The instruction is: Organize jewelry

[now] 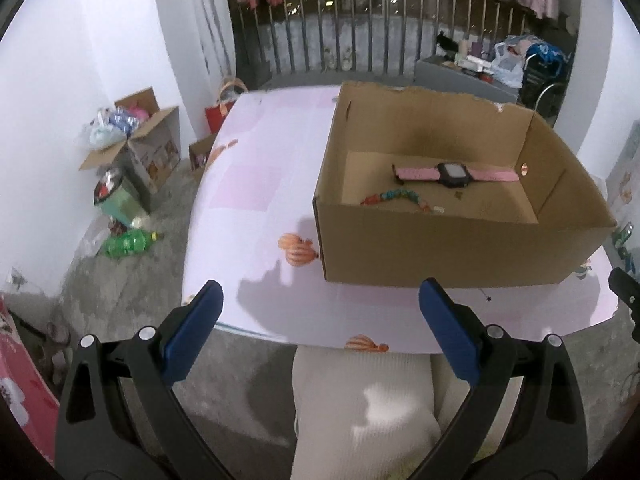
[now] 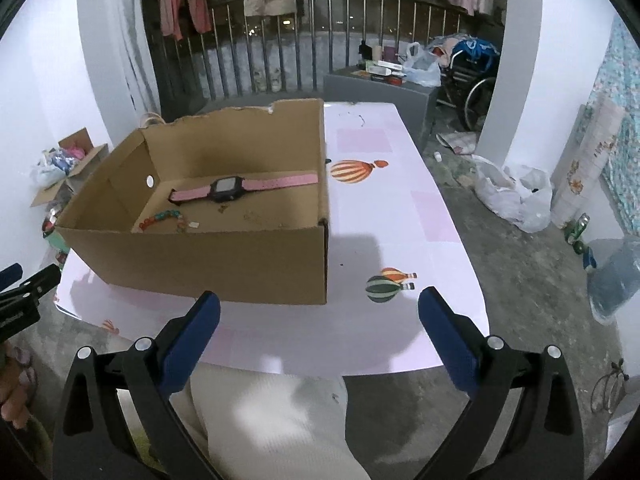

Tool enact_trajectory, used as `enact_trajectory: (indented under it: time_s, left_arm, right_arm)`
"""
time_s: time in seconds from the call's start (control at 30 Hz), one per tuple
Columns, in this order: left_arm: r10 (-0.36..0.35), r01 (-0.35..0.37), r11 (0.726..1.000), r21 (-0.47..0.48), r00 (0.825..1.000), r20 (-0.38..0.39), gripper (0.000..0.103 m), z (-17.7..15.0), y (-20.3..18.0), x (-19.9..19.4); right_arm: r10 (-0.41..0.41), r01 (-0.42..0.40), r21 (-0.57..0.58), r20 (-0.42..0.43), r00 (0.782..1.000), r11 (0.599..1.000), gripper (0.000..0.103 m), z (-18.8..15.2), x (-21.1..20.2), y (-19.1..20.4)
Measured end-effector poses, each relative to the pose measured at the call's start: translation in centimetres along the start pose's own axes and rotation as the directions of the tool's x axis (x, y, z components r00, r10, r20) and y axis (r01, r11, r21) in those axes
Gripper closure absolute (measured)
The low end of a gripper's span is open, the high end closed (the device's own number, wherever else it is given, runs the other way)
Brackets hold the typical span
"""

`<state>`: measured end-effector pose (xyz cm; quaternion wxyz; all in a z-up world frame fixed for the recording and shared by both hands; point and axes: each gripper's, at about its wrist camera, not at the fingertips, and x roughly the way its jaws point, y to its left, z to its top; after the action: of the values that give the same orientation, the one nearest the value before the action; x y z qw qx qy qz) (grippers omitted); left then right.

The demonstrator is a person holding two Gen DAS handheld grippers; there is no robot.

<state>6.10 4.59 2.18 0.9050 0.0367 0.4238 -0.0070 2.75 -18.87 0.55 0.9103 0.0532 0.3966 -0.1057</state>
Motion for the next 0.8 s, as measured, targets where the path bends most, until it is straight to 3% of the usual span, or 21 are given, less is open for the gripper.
enact_trajectory:
  time_s: [0.8]
  left_arm:
    - [-0.004,0.003,0.999,-0.033,1.0,-0.03,0.008,0.25,0.66,0.0]
  right_arm:
    - [0.002,-0.002,0.006,-0.022,1.0,1.0,0.006,0.86,0.4,-0.21]
